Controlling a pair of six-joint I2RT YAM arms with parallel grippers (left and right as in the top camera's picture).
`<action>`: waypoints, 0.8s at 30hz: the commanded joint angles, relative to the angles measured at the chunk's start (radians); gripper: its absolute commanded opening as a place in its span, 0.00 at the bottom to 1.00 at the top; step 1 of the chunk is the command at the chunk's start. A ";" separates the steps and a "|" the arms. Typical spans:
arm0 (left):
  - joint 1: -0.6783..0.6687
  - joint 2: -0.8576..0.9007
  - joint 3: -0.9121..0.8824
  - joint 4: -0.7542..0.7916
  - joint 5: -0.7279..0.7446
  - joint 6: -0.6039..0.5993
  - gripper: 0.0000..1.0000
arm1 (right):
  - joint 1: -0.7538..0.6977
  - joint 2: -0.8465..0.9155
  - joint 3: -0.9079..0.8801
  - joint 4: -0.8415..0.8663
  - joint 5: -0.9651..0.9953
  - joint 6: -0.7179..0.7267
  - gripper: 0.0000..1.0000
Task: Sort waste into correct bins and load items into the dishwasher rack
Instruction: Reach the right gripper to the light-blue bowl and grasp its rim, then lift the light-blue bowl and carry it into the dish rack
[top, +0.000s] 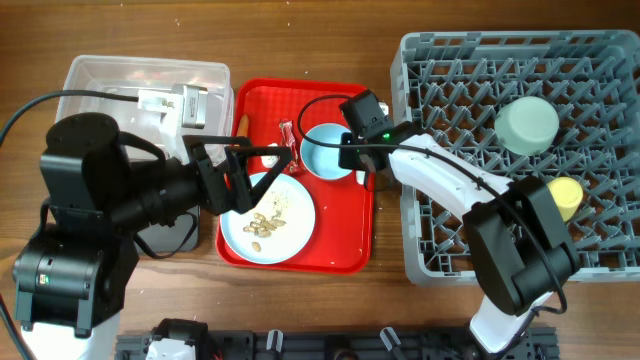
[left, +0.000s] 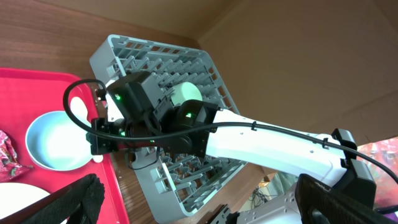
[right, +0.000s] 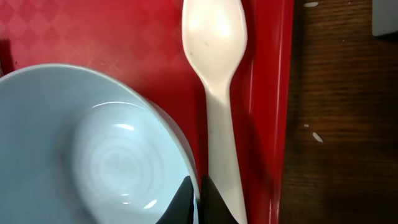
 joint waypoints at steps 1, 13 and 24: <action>-0.005 0.000 0.011 0.002 0.016 0.023 1.00 | -0.001 0.008 0.003 -0.025 0.006 0.000 0.04; -0.005 0.000 0.011 0.002 0.016 0.023 1.00 | -0.002 -0.439 0.013 -0.093 0.392 -0.027 0.04; -0.005 0.000 0.011 0.002 0.016 0.023 1.00 | -0.148 -0.529 0.009 -0.180 0.961 -0.215 0.04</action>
